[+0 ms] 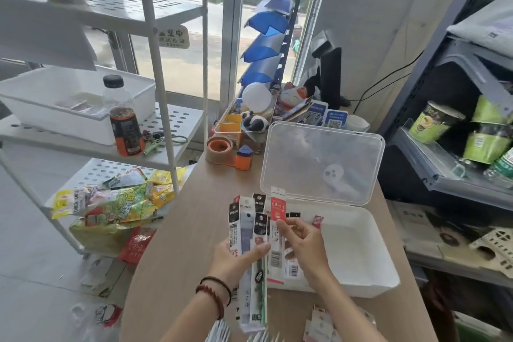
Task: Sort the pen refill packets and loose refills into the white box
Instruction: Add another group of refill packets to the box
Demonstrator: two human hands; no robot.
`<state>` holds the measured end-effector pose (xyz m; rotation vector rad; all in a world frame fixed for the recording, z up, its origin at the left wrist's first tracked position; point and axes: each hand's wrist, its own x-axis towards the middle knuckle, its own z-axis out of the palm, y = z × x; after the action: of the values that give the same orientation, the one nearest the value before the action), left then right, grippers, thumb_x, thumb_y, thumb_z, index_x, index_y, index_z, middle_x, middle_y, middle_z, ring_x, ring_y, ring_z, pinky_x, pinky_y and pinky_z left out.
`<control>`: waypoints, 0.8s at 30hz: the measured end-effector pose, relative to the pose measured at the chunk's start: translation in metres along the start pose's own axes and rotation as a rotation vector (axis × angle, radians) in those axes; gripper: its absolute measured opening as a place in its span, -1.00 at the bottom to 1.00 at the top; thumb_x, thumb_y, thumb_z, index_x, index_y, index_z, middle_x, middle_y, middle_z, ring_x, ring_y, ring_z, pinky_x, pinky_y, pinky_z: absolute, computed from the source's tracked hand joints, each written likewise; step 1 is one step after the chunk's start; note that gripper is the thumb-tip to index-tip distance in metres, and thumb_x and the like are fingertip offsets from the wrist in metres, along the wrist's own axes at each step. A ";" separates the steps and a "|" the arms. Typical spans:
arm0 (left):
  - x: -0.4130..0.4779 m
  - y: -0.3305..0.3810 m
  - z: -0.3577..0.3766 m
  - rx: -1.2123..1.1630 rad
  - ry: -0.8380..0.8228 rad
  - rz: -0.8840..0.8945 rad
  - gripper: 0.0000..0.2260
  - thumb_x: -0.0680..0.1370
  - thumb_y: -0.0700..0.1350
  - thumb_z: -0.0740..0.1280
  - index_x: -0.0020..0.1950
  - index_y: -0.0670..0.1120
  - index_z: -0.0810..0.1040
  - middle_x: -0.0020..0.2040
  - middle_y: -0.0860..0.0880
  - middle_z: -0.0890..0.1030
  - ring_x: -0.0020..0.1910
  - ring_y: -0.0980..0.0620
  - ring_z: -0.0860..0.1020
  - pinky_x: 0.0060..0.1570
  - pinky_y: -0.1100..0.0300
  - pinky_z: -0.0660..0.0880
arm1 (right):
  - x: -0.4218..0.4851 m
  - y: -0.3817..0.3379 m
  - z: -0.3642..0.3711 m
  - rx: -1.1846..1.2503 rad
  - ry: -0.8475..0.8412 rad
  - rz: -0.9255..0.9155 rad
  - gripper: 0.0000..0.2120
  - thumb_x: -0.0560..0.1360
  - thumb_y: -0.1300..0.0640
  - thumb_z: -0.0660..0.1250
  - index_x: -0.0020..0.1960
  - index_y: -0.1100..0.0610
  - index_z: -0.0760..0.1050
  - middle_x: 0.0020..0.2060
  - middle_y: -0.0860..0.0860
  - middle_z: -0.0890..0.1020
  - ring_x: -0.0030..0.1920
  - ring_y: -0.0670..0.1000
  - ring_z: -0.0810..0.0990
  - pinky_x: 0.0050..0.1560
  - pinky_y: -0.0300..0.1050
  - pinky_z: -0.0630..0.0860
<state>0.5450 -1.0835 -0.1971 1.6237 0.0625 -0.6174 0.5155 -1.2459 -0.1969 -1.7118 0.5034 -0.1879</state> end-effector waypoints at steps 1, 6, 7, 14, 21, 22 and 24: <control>0.000 0.001 0.000 -0.004 0.014 -0.003 -0.19 -0.10 0.37 0.53 0.04 -0.01 0.60 -0.07 0.04 0.70 -0.01 0.03 0.64 0.15 -0.04 0.51 | 0.001 0.002 0.000 0.011 0.045 0.016 -0.76 0.47 -0.03 0.41 -0.01 0.13 0.59 -0.31 -0.06 0.70 -0.39 -0.16 0.61 -0.44 -0.25 0.50; 0.004 -0.001 -0.008 -0.035 0.097 -0.004 -0.59 0.20 0.07 0.57 -0.05 -0.02 0.55 -0.12 0.04 0.65 -0.07 0.05 0.59 0.10 0.08 0.47 | 0.003 0.008 0.008 -0.089 0.160 0.036 -0.70 0.47 -0.09 0.38 0.02 0.14 0.57 -0.18 0.02 0.71 -0.43 -0.21 0.61 -0.51 -0.29 0.48; 0.005 -0.001 -0.010 -0.045 0.104 0.000 -0.66 0.24 0.02 0.56 -0.08 -0.01 0.55 -0.14 0.05 0.65 -0.09 0.07 0.59 0.05 0.12 0.46 | 0.004 0.008 0.007 -0.079 0.178 0.029 -0.72 0.48 -0.07 0.38 0.01 0.14 0.56 -0.18 0.02 0.71 -0.41 -0.19 0.62 -0.51 -0.28 0.50; 0.003 0.001 -0.008 0.010 0.053 0.022 -0.61 0.22 0.06 0.55 -0.03 -0.04 0.59 -0.12 0.02 0.68 -0.08 0.06 0.61 0.00 0.13 0.50 | 0.008 0.015 0.009 -0.379 -0.050 0.013 -0.70 0.55 0.19 0.34 0.27 0.02 0.48 -0.16 -0.19 0.58 -0.18 -0.19 0.62 -0.22 -0.33 0.58; -0.003 0.009 -0.005 -0.019 0.092 0.016 -0.63 0.25 0.07 0.55 -0.04 -0.02 0.58 -0.10 0.01 0.67 -0.09 0.08 0.60 -0.09 0.16 0.50 | 0.012 0.022 0.011 -0.516 -0.029 -0.024 -0.61 0.52 0.17 0.39 0.27 -0.06 0.36 -0.10 -0.08 0.64 -0.17 -0.15 0.64 -0.12 -0.18 0.64; -0.003 0.011 -0.005 -0.020 0.099 0.025 -0.70 0.30 0.03 0.54 -0.06 -0.02 0.57 -0.12 0.02 0.66 -0.12 0.12 0.59 -0.20 0.23 0.45 | 0.013 0.023 0.012 -0.541 -0.038 -0.025 -0.61 0.51 0.17 0.40 0.27 -0.05 0.38 -0.07 -0.07 0.64 -0.16 -0.16 0.63 -0.09 -0.20 0.63; -0.004 0.015 -0.005 -0.005 0.091 0.037 -0.74 0.34 0.01 0.52 -0.06 -0.01 0.56 -0.13 0.03 0.65 -0.13 0.13 0.57 -0.26 0.27 0.39 | 0.014 0.022 0.013 -0.630 -0.085 -0.014 -0.60 0.50 0.17 0.42 0.30 -0.05 0.45 0.06 -0.06 0.63 -0.09 -0.14 0.62 0.04 -0.19 0.60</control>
<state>0.5490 -1.0801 -0.1813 1.6441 0.1012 -0.5145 0.5276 -1.2431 -0.2231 -2.3252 0.5194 0.0434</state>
